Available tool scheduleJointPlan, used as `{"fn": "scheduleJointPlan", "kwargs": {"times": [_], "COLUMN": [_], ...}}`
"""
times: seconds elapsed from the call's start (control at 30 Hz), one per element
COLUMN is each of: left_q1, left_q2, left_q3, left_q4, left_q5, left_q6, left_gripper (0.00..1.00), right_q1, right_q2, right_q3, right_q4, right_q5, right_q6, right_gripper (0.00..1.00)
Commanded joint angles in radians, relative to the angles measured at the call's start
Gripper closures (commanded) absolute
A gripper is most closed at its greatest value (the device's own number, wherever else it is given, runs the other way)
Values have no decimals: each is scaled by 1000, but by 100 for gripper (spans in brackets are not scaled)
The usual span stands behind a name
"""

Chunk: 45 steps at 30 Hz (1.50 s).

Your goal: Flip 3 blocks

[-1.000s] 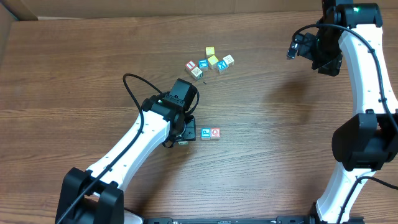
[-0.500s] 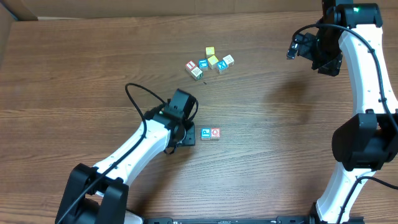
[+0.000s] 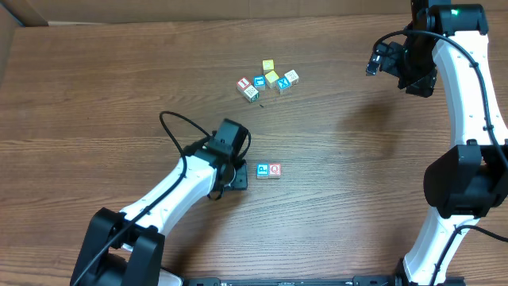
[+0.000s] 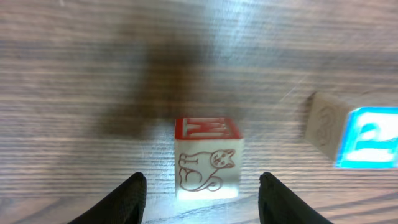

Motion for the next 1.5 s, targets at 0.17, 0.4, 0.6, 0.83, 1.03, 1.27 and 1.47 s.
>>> {"fn": "scheduleJointPlan", "kwargs": {"times": [0.17, 0.4, 0.6, 0.83, 1.03, 1.27, 1.47], "left_q1": [13, 13, 13, 13, 13, 11, 11], "left_q2": [-5, -4, -4, -4, -4, -4, -4], "left_q3": [251, 194, 67, -36, -38, -38, -38], "left_q4": [-176, -302, -222, -73, -3, 49, 85], "left_q5": [-26, -150, -110, -85, -67, -22, 0], "left_q6": [36, -80, -87, -86, -86, -82, -83], "left_gripper": [65, 96, 96, 96, 96, 96, 96], "right_q1": [-2, -2, -2, -2, -2, -2, -2], "right_q2": [-25, -25, -25, -25, -25, -25, -25], "right_q3": [22, 22, 22, 22, 22, 22, 22], "right_q4": [1, 1, 1, 1, 1, 1, 1], "right_q5": [-2, -2, -2, -2, -2, -2, -2], "right_q6": [-4, -4, -4, -4, -4, -4, -4], "right_gripper": [0, 0, 0, 0, 0, 0, 0]}}
